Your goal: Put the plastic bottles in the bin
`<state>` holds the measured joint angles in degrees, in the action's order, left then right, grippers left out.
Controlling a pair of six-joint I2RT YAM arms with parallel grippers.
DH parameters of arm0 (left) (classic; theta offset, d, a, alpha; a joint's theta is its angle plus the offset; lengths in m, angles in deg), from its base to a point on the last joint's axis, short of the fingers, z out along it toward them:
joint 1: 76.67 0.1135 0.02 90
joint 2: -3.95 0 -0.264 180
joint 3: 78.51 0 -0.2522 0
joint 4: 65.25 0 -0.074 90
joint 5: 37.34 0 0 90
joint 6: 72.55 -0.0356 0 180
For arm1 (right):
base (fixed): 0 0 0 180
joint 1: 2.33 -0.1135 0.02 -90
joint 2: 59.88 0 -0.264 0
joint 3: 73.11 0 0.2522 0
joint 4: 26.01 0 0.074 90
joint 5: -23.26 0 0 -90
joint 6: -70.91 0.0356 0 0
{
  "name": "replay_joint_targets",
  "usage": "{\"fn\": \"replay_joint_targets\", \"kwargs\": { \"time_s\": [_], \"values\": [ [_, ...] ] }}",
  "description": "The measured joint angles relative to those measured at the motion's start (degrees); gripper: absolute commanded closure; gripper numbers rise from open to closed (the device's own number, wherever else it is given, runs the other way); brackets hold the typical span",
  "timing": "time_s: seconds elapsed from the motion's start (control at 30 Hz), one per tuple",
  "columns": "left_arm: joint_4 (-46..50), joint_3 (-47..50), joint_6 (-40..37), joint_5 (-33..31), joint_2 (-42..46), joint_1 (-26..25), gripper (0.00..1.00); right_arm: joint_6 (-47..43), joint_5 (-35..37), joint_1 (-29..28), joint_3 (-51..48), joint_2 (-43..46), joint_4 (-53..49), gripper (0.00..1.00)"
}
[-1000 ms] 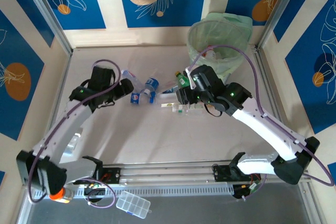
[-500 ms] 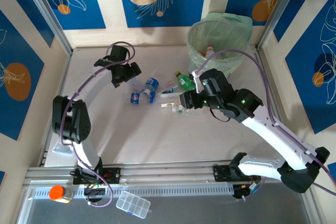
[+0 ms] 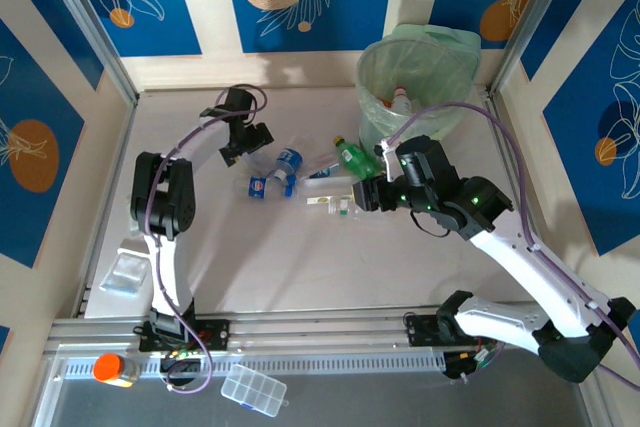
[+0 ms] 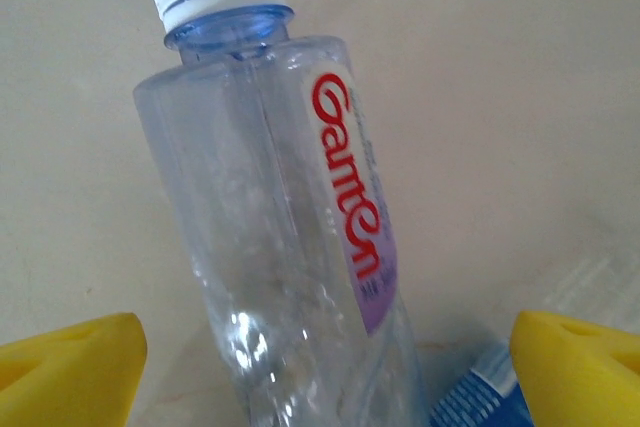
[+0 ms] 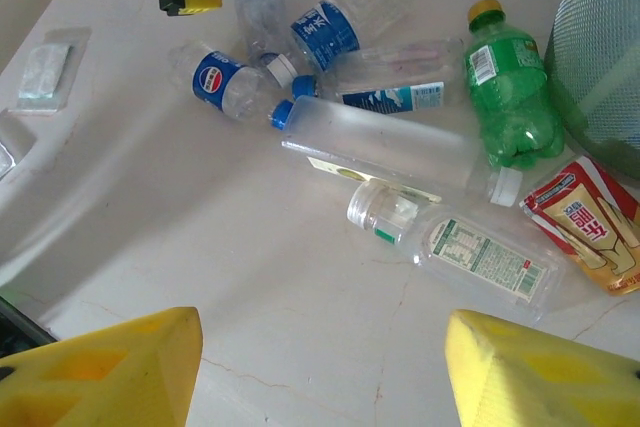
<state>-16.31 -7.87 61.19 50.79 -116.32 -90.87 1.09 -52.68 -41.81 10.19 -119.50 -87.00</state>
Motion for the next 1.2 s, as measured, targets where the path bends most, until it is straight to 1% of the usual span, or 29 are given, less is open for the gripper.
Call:
{"fn": "replay_joint_targets", "kwargs": {
  "time_s": [0.2, 0.27, 0.4, 0.63, 0.67, 1.0, 1.1, 1.2],
  "values": [
    [-0.4, -1.4, 1.3, -0.2, -3.7, 1.6, 0.11, 0.3, -0.8, 0.6, -0.3, 1.2, 0.1, 0.35],
    [-0.4, -1.7, 1.4, -0.2, -4.5, 1.7, 0.14, 0.3, -0.9, 0.8, -0.3, 1.6, 0.1, 0.35],
    [-0.3, -2.7, 1.1, -0.7, -6.4, 1.9, 0.24, 0.4, -0.9, 1.1, -0.3, 2.1, 0.1, 0.35],
    [-0.9, -2.7, 0.9, -1.2, -6.5, 2.3, 0.45, 0.9, -1.5, 1.1, -0.3, 2.1, 0.1, 0.35],
    [-1.5, -2.6, 0.9, -1.1, -6.4, 2.4, 0.46, 0.9, -1.5, 1.1, -0.3, 2.1, 0.1, 0.36],
    [-5.6, 0.9, 2.5, 1.5, -3.5, 3.2, 0.47, 0.9, -1.5, 1.1, -0.3, 2.1, 0.1, 0.36],
    [-5.8, 1.6, 2.5, 1.7, -0.4, 3.2, 0.48, 0.9, -1.4, 1.1, -0.2, 2.1, 0.1, 0.36],
    [-6.5, 2.9, 2.5, 1.9, 4.8, 3.2, 0.49, 0.9, -1.4, 1.1, 0.0, 1.8, 0.0, 0.36]
  ]
}}
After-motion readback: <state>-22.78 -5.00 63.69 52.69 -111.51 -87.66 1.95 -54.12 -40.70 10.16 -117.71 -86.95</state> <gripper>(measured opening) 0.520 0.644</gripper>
